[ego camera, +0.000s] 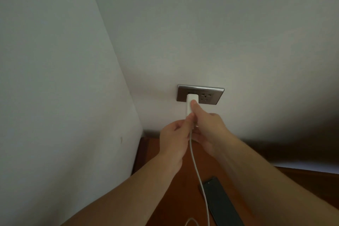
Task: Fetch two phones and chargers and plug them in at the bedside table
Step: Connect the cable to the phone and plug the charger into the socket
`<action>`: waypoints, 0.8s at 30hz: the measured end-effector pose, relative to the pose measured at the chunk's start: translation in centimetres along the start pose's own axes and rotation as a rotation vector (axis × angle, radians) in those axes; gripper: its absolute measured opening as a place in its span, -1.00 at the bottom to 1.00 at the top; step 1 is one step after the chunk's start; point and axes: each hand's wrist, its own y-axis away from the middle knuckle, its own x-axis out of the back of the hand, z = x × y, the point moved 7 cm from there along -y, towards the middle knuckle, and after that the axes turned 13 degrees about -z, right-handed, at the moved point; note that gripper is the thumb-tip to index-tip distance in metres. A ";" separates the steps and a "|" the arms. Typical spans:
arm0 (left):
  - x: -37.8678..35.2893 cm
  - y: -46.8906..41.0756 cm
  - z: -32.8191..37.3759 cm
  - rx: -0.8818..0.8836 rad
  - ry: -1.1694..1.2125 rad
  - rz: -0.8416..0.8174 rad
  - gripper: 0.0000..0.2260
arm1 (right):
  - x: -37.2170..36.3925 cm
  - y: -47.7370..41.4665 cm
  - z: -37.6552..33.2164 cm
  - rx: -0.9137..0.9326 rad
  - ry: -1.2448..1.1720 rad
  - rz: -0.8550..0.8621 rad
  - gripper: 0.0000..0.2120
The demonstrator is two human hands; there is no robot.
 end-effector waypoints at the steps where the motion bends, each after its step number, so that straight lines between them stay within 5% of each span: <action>1: 0.2 0.1 -0.1 -0.011 -0.017 -0.012 -0.75 | -0.2 0.1 0.5 -0.003 0.011 0.015 -0.48; 8: 0.0 -0.9 0.6 0.012 -0.025 0.072 -0.69 | -0.1 -1.0 -1.1 0.002 -0.010 0.133 -0.53; 14: -0.3 -0.3 0.3 0.057 0.032 0.022 -0.61 | 0.2 -0.2 -0.6 -0.072 0.020 0.024 -0.39; 18: 1.6 0.8 1.4 0.081 -0.047 0.144 -0.73 | 1.6 1.8 -1.0 -0.071 0.192 0.064 -0.36; 24: 0.9 6.0 8.5 -0.253 -0.647 0.176 -0.74 | 6.6 9.3 -5.7 0.114 0.552 0.090 -0.37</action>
